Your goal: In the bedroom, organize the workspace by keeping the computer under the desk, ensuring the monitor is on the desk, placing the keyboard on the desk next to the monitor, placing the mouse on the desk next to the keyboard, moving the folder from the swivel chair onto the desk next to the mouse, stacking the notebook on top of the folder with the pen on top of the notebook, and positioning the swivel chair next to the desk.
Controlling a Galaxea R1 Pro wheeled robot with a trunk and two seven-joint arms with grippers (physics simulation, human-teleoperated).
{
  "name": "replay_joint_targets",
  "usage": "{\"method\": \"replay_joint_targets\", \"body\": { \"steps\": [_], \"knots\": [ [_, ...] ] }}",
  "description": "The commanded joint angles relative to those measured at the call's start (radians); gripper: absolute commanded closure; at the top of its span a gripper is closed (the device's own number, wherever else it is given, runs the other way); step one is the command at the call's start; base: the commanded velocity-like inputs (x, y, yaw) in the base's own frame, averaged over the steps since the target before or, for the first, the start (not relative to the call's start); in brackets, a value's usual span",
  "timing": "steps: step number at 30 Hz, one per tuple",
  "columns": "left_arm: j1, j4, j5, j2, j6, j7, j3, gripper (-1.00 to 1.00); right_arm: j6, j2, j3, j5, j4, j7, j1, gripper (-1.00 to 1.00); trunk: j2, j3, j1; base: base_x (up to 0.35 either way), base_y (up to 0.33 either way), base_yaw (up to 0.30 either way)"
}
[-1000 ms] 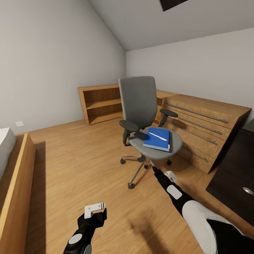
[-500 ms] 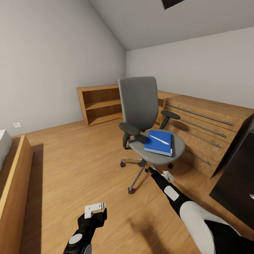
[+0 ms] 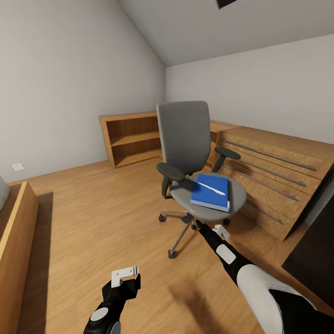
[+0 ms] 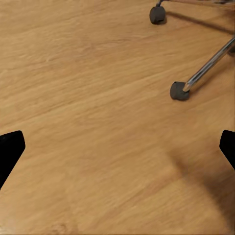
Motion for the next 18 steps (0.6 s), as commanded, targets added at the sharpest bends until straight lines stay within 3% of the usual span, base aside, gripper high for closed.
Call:
{"method": "replay_joint_targets", "body": {
  "steps": [1, 18],
  "knots": [
    [0.000, -0.001, 0.010, 0.000, 0.003, 0.009, -0.002, -1.00, -0.002, 0.000, -0.018, -0.001, 0.000, 0.006, -0.001, -1.00, 0.000, -0.001, 0.000, 0.175, 0.000, 0.000],
    [0.000, -0.001, 0.011, 0.000, 0.003, 0.009, -0.001, -1.00, -0.002, -0.002, -0.018, -0.001, -0.004, 0.006, -0.001, -1.00, 0.000, -0.001, 0.000, 0.237, 0.000, 0.000]
  ]
}}
